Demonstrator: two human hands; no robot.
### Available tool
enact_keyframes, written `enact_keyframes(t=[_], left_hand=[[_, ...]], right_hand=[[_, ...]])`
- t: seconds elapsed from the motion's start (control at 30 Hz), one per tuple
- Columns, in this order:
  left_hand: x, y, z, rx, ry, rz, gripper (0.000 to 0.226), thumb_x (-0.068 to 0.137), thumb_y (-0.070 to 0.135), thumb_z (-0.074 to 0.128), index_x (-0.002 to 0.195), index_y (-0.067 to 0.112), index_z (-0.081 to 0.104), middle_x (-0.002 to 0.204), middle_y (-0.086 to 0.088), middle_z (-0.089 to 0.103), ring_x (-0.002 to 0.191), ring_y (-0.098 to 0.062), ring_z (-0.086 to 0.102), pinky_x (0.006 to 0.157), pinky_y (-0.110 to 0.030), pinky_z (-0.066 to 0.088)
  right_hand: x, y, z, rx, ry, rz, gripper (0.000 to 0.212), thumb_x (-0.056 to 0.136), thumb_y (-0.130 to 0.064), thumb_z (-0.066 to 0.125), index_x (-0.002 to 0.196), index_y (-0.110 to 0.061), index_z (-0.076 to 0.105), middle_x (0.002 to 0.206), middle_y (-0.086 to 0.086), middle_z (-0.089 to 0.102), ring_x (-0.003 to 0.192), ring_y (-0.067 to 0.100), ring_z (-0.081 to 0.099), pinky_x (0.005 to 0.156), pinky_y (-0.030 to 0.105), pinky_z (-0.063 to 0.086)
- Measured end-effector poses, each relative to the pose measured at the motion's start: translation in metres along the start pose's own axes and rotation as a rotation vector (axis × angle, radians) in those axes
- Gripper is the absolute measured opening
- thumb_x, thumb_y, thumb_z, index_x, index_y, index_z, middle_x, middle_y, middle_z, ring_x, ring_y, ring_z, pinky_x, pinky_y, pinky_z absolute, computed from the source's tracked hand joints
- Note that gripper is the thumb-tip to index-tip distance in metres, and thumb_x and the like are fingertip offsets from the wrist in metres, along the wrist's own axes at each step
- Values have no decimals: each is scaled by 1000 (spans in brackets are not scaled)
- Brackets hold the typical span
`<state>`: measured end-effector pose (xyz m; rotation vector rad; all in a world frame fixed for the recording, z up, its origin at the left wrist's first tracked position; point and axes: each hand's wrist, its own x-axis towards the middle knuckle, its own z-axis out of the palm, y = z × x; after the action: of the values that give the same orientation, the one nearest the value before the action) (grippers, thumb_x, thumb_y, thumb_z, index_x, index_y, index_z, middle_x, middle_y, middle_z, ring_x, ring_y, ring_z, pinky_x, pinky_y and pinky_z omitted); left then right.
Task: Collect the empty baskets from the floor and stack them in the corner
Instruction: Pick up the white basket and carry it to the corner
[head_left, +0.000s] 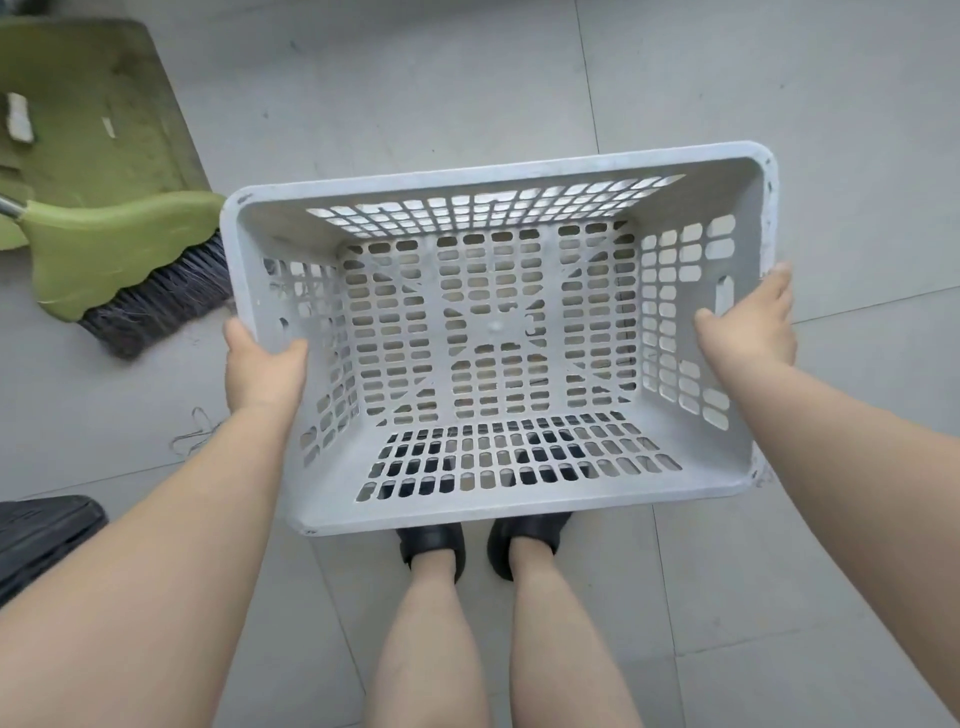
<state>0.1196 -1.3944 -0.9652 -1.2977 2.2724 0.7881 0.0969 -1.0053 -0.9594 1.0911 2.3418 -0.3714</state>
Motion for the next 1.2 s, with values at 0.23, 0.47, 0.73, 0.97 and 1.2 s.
enact_keyframes(t=[0.23,0.47,0.73,0.97,1.2], left_hand=[[36,-10,-7,-422,-250,-199,6,91,18,56,94,17,51,79,-6,58,61,-19,56,60,-30,45],[41,-12,-15,-468,-353,-279,24,90,20,56,109,9,48,72,-4,53,48,-14,47,40,-19,39],[2,8,-87,-443,-267,-218,6,92,17,55,93,11,54,74,-7,55,44,-12,50,37,-16,36],[-75,52,-195,-411,-253,-189,12,88,20,52,78,14,57,76,-5,59,59,-18,51,55,-28,38],[-164,88,-312,-473,-280,-181,14,84,24,54,73,15,56,71,-4,56,53,-17,48,53,-28,34]], right_hand=[[38,24,-6,535,-238,139,17,88,-28,57,95,-14,51,76,10,58,44,15,61,61,32,46],[37,30,-7,710,-474,233,33,97,-39,48,75,-15,49,35,-7,50,28,7,45,55,25,35],[-26,46,-42,793,-530,274,34,100,-38,41,76,-15,47,36,-7,51,29,8,47,55,27,31],[-113,46,-146,808,-562,258,35,100,-41,40,78,-15,47,66,5,51,36,8,53,55,27,35],[-219,53,-257,874,-459,206,33,100,-40,40,79,-15,47,71,5,48,32,6,50,56,27,33]])
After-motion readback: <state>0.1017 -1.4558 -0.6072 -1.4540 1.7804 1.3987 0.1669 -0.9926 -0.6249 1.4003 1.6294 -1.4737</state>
